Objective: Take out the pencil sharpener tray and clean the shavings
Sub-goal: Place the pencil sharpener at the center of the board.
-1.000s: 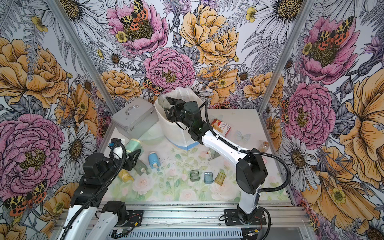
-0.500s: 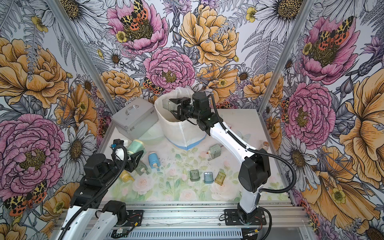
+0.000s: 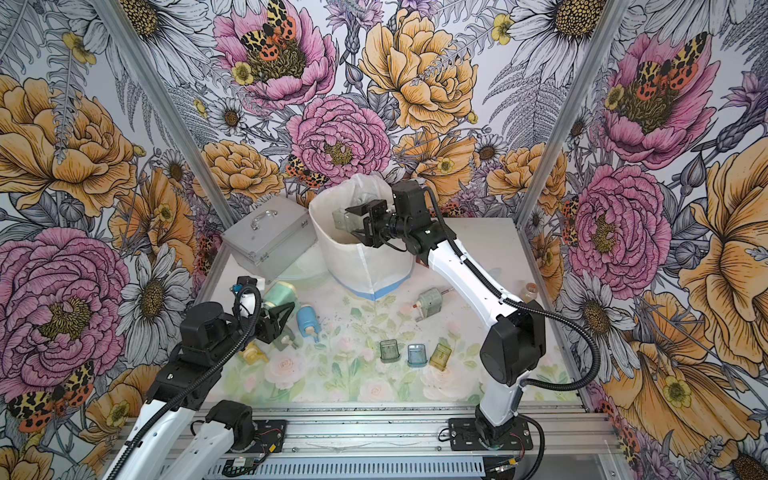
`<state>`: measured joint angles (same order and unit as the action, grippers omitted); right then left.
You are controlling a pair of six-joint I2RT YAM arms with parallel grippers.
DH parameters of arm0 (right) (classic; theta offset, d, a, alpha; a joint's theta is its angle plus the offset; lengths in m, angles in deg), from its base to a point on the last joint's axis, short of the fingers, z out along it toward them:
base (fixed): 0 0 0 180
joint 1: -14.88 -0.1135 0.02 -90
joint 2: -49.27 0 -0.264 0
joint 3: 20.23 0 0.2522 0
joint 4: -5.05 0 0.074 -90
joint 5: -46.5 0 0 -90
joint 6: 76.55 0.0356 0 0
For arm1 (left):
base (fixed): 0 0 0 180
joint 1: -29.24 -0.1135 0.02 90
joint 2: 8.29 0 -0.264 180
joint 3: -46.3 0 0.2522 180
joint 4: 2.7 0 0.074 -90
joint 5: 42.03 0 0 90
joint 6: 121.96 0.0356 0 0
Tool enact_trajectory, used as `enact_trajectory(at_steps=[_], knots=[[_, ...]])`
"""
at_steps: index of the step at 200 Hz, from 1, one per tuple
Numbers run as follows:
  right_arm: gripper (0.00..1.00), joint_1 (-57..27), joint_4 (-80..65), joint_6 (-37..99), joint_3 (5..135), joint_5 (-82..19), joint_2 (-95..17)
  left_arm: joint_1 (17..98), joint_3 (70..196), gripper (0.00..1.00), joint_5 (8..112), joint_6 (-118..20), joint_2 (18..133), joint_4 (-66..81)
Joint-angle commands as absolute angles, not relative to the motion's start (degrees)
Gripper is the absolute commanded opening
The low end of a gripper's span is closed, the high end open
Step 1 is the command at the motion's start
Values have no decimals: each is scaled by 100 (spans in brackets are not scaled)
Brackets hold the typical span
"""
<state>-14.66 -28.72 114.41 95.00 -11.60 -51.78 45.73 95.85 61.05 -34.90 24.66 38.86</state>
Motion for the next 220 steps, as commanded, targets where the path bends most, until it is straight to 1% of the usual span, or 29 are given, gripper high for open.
enact_trajectory(at_steps=[1,43,78,110,141,147,197,220], knots=[[38,-1434,-2859,11371,9894,-1011,-5281,4978,9849,0,5526,-3773,2690,3629],[37,-1415,-2849,11474,9862,-1135,-5278,6069,9669,0,4519,-3776,3034,2970],[37,-1348,-2840,11330,9868,-1106,-5313,6600,9394,0,4121,-3911,3496,2175],[37,-1276,-2845,11045,9898,-973,-5329,6757,9310,0,3816,-4004,3943,1736],[36,-1155,-2857,10347,10098,-880,-5341,6822,9371,0,3640,-4072,4288,1533],[36,-1118,-2861,10216,10087,-871,-5319,6843,9380,0,3409,-4115,4339,1504],[33,-1018,-3077,9179,9908,-915,-5163,7108,9372,0,2657,-4747,4698,1398],[32,-1026,-3269,8375,10012,-832,-5150,7345,9322,0,2298,-4843,4869,1230]])
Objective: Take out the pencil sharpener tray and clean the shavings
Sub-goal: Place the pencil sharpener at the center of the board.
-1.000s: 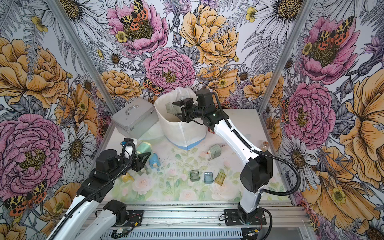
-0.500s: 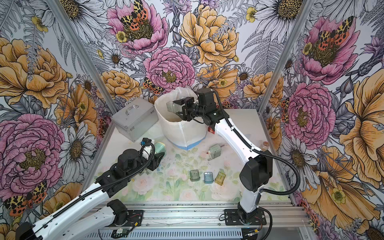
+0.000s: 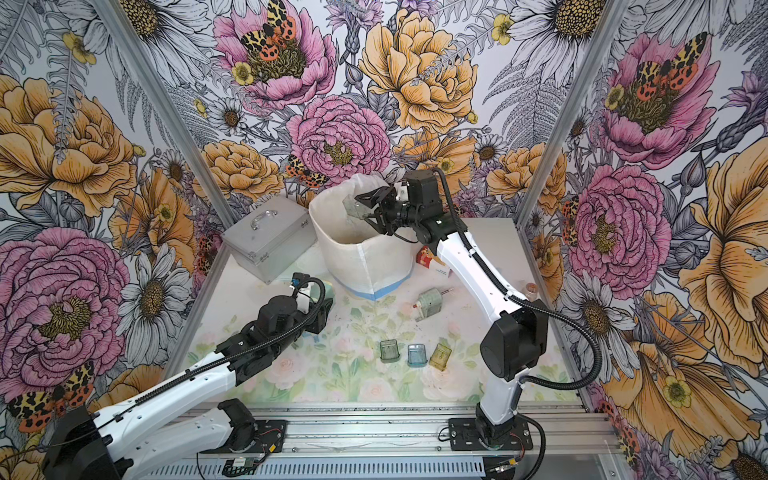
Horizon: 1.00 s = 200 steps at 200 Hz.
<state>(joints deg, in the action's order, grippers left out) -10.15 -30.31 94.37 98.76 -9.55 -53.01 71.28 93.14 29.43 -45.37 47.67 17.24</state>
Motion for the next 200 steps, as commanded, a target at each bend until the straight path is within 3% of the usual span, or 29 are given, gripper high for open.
enact_trajectory(at_steps=[1,109,200], knots=[[32,-1025,-3296,8336,10013,-838,-5143,7349,9316,0,2282,-4850,4876,1221],[32,-1229,-4666,5478,10188,-2176,-4488,7530,9431,0,1774,-5006,5850,448],[33,-1310,-4808,4553,9961,-2527,-3979,7547,9450,0,1439,-5323,6368,280]])
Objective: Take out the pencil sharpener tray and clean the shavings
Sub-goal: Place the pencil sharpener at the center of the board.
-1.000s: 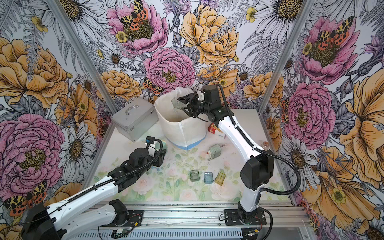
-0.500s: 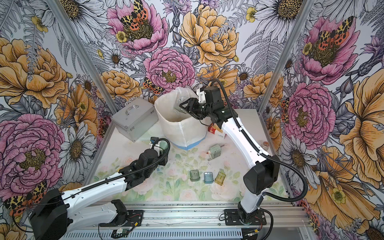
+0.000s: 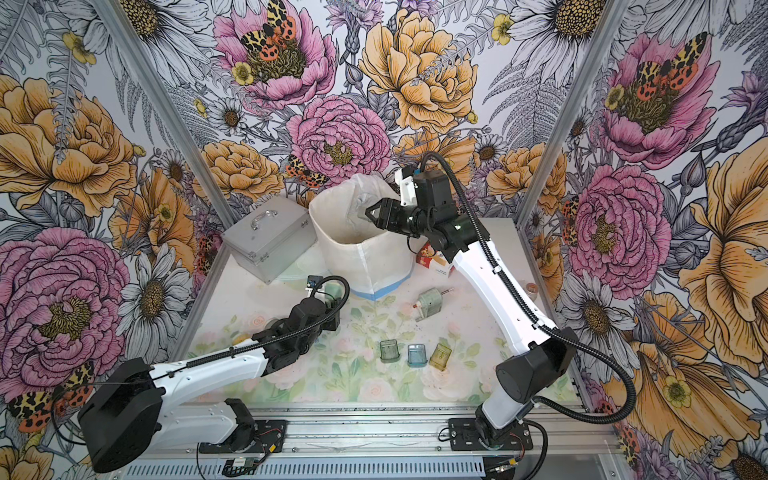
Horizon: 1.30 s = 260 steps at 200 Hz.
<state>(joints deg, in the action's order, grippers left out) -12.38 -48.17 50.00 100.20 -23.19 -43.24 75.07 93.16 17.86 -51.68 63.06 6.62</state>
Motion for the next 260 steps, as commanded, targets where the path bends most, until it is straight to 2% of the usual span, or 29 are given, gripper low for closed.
enact_trajectory(at_steps=[1,125,206,260], knots=[[33,-1313,-4813,4535,9953,-2533,-3969,7547,9451,0,1435,-5327,6368,280],[34,-1227,-4820,4180,8975,-3201,-2969,7987,9264,0,516,-6187,7436,-246],[34,-1141,-4832,4078,7990,-3866,-2294,8038,9064,0,528,-6702,7861,-485],[34,-1100,-4832,4121,7438,-4161,-1882,8040,9056,23,550,-6870,8027,-614]])
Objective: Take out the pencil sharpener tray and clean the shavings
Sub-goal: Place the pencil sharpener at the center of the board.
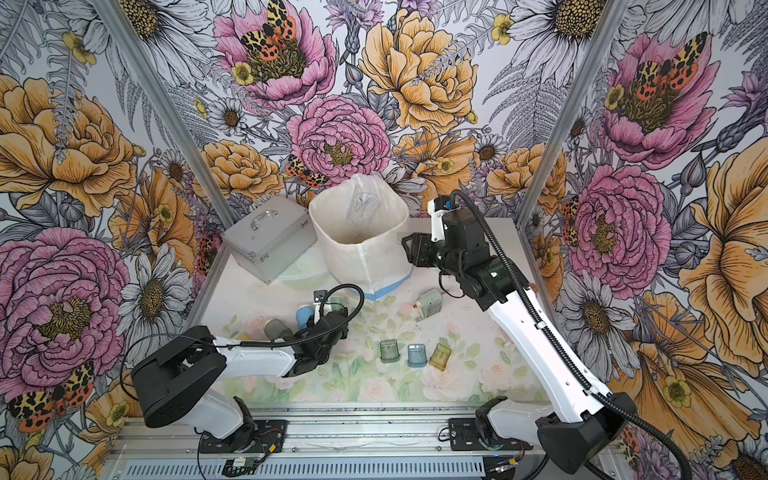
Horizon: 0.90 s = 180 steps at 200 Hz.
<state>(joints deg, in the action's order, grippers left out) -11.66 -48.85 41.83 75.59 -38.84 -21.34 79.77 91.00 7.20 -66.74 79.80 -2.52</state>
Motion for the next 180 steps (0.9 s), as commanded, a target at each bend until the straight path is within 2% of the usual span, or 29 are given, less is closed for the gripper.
enact_trajectory(at_steps=[1,67,131,180], knots=[[34,-1098,-4829,4122,7430,-4168,-1879,8040,9056,23,556,-6874,8033,-619],[34,-1030,-4853,4113,7316,-4252,-1701,8040,9049,56,561,-7311,8210,-619],[34,-990,-4857,4122,7206,-4255,-1525,8040,9163,68,569,-7431,8318,-427],[34,-956,-4903,4131,7061,-4350,-1341,8072,9275,68,688,-7408,8393,-369]])
